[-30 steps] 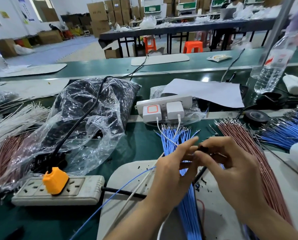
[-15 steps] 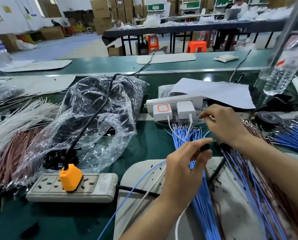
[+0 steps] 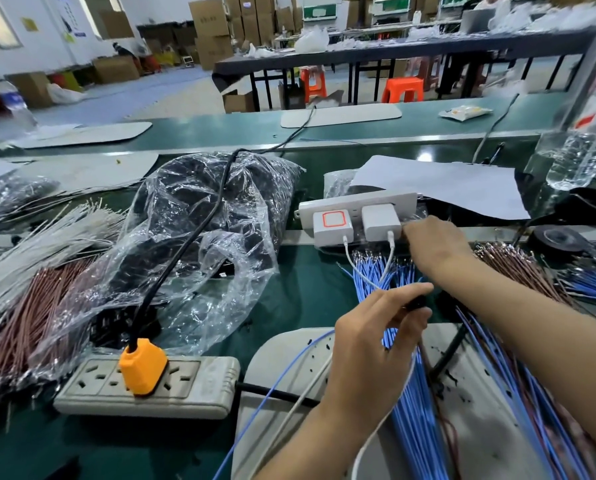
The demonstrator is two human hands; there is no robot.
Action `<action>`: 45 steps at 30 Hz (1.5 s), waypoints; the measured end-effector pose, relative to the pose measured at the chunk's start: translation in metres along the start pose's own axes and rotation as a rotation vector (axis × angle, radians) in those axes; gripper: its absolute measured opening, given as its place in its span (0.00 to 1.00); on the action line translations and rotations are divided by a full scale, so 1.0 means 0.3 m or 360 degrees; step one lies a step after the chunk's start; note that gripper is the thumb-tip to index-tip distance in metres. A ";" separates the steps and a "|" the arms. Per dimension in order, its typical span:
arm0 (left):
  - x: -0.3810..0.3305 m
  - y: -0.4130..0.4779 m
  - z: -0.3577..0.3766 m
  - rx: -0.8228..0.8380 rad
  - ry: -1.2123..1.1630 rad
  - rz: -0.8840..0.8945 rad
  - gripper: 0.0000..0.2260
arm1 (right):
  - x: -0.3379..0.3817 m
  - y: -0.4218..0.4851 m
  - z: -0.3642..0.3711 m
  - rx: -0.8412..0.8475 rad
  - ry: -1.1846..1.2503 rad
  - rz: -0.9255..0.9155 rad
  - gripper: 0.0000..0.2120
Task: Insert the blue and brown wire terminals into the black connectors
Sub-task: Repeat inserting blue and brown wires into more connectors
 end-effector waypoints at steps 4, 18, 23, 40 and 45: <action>0.000 0.001 -0.001 -0.0005 0.0031 0.0008 0.09 | -0.011 0.002 -0.003 -0.0065 0.0249 0.0006 0.08; 0.000 -0.007 0.006 0.0048 0.0127 -0.0025 0.09 | -0.086 -0.380 -0.074 -0.0525 0.1062 -0.0595 0.10; -0.003 -0.011 0.019 0.0116 0.0107 -0.0015 0.08 | -0.093 -0.548 -0.017 -0.0439 0.1941 -0.0543 0.05; -0.036 -0.014 0.037 0.0245 0.0039 -0.0028 0.10 | -0.091 -0.599 0.051 -0.0840 0.1558 -0.0839 0.09; -0.045 -0.018 0.033 0.0287 0.0124 -0.0025 0.14 | -0.092 -0.599 0.058 -0.0859 0.1470 -0.0858 0.10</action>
Point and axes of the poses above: each hand's wrist, its own y-axis towards the middle knuckle, its own z-axis out of the palm, x = y × z, the point moved 1 cm from there along y, towards the middle knuckle, and after that the axes turned 13 degrees about x, right-handed, at the moved point
